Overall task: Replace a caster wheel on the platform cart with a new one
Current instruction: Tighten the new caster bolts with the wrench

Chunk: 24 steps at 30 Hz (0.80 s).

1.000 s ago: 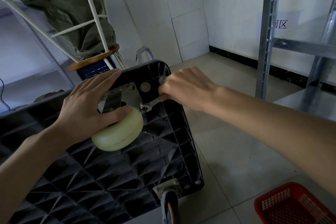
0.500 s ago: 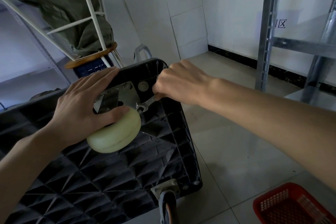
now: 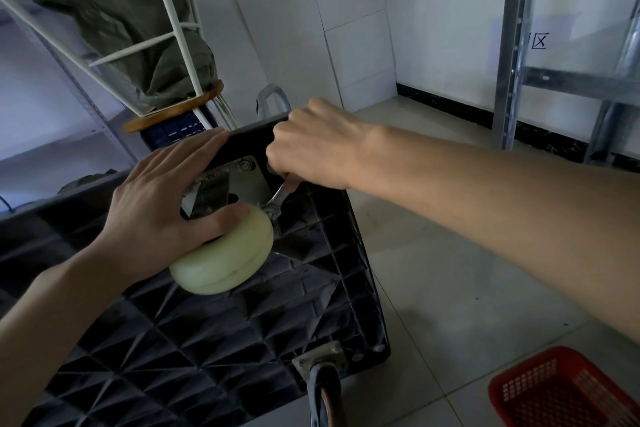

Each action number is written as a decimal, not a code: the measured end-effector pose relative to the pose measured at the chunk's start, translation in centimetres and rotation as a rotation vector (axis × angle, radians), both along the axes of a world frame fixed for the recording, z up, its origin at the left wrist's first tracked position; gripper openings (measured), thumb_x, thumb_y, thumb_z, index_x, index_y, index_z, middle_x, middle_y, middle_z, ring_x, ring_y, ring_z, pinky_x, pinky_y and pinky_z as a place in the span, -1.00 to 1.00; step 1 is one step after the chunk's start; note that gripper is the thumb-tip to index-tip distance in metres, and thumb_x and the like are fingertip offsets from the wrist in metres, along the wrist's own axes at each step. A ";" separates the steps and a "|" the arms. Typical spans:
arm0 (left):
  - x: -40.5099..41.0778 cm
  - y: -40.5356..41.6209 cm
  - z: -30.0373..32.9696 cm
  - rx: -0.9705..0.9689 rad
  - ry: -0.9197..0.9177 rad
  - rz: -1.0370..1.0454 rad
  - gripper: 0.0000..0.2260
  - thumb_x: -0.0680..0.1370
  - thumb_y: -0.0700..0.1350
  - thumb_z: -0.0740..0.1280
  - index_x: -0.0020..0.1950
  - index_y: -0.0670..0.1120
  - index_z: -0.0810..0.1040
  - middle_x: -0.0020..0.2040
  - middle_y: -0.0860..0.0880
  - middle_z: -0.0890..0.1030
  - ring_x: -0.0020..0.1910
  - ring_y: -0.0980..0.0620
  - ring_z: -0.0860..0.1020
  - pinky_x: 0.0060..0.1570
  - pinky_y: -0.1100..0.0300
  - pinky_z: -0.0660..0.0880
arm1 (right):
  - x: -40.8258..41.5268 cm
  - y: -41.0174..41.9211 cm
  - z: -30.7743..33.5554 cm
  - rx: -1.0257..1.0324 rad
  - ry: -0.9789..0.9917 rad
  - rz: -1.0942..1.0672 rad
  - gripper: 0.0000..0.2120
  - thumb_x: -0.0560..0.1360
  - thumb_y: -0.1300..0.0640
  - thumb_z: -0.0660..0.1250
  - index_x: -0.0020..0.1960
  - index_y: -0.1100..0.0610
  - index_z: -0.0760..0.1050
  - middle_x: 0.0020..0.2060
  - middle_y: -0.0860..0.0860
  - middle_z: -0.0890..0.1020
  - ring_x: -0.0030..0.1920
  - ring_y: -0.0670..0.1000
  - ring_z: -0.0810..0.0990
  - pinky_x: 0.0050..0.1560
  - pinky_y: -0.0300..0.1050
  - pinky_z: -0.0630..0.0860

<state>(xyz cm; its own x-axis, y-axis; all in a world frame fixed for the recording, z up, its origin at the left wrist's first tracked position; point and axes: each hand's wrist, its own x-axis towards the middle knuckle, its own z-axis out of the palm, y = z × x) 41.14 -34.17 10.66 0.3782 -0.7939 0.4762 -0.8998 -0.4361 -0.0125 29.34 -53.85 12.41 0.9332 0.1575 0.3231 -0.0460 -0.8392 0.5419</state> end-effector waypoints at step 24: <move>-0.3 0.1 0.3 0.007 0.027 0.009 -0.15 0.37 0.56 0.07 0.60 0.23 0.16 0.53 0.29 0.21 0.52 0.01 0.25 0.38 -0.16 0.26 | -0.6 -2.9 -6.9 0.438 -0.332 0.119 -0.73 0.60 -0.19 0.25 0.08 -0.12 0.67 -0.12 -0.09 0.71 -0.08 0.09 0.64 -0.05 -0.12 0.44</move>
<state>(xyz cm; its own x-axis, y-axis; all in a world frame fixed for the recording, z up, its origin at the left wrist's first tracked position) 40.86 -34.07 10.93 0.3982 -0.7937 0.4599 -0.8957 -0.4445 0.0084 28.78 -56.74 5.51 0.7544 0.0408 0.6551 -0.0454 -0.9924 0.1142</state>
